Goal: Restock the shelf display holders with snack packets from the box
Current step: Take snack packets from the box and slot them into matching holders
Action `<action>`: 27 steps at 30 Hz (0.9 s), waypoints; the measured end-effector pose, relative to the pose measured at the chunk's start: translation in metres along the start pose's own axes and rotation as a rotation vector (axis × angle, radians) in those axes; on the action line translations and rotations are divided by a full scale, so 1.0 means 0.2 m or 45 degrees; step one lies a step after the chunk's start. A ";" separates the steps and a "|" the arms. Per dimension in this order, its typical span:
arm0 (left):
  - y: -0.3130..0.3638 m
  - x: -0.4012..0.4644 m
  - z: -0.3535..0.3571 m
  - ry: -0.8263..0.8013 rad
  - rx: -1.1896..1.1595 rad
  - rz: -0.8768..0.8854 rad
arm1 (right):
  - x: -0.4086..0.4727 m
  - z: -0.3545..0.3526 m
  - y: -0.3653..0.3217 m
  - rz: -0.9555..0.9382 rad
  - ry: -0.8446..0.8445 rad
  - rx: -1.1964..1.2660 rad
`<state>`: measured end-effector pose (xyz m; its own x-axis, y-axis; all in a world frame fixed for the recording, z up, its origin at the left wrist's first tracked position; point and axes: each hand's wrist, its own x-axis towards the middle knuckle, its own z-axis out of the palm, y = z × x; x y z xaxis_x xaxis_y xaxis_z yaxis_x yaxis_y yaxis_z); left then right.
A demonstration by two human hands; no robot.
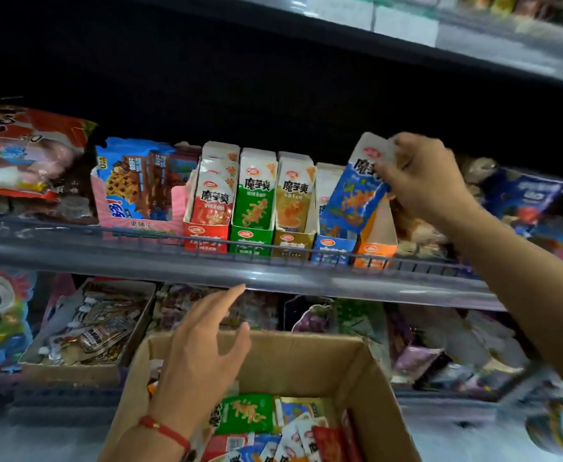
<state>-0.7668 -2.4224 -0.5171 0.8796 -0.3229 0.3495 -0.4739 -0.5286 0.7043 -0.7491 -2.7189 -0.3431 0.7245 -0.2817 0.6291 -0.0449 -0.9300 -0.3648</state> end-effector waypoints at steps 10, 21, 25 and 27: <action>0.00 0.00 -0.01 -0.029 0.039 -0.044 | 0.17 0.26 0.14 0.251 -0.397 0.070; -0.08 0.04 0.07 0.026 0.010 -0.012 | 0.22 0.44 0.26 -0.061 -0.330 -0.302; -0.11 0.05 0.09 -0.021 0.067 0.005 | 0.21 0.47 0.28 -0.144 -0.237 -0.431; -0.14 0.06 0.09 -0.115 0.142 -0.018 | 0.16 0.47 0.26 -0.204 -0.152 -0.377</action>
<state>-0.7435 -2.4253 -0.5443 0.8812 -0.3812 0.2795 -0.4675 -0.6160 0.6340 -0.6643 -2.7537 -0.4058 0.8128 -0.1135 0.5713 -0.1091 -0.9931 -0.0422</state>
